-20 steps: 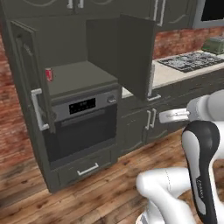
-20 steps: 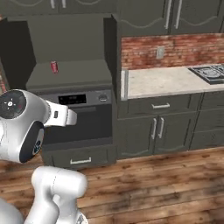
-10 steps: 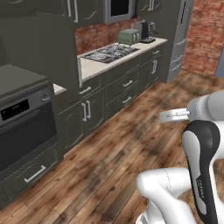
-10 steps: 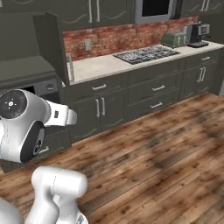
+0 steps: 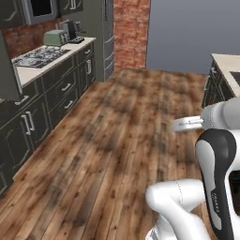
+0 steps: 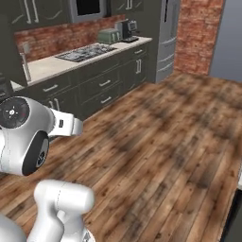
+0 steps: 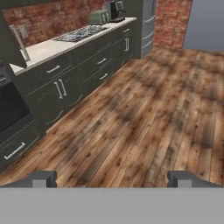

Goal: Pick the boxed drink, can from the counter and place them in the open cabinet.

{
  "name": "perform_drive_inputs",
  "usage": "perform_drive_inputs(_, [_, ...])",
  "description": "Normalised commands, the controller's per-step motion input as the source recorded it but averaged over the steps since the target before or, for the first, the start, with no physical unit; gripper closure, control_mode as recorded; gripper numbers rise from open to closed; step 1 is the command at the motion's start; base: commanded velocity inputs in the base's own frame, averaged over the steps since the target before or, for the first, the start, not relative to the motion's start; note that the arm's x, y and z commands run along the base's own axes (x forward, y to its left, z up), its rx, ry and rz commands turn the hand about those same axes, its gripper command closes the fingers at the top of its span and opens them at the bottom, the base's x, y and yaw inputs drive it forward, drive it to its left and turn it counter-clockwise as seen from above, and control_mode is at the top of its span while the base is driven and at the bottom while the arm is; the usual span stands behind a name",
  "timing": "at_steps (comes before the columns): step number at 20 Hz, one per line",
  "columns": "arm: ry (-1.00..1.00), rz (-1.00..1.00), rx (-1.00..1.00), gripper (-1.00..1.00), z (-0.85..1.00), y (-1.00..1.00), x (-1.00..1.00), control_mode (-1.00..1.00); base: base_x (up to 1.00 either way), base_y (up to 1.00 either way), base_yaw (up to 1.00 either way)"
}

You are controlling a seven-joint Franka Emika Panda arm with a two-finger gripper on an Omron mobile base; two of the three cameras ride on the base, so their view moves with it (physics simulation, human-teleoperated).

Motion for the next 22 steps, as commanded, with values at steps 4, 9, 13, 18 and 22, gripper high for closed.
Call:
perform_drive_inputs(4, [0.0, 0.0, 0.0, -1.0, 0.0, 0.0, 0.0, 1.0, -0.58, 0.0, -0.43])
perform_drive_inputs(9, [0.0, 0.0, 0.0, -1.0, 0.0, 0.0, 0.0, 1.0, 0.0, -0.02, 0.0])
perform_drive_inputs(13, [0.0, 0.0, 0.0, -1.0, 0.0, 0.0, 0.0, 1.0, 0.04, -0.58, 0.0])
perform_drive_inputs(18, [0.0, 0.0, 0.0, -1.0, 0.0, 0.0, 0.0, 1.0, 0.02, -0.97, 0.0])
perform_drive_inputs(22, [0.0, 0.0, 0.0, -1.0, 0.0, 0.0, 0.0, 1.0, 0.0, -1.0, 0.0])
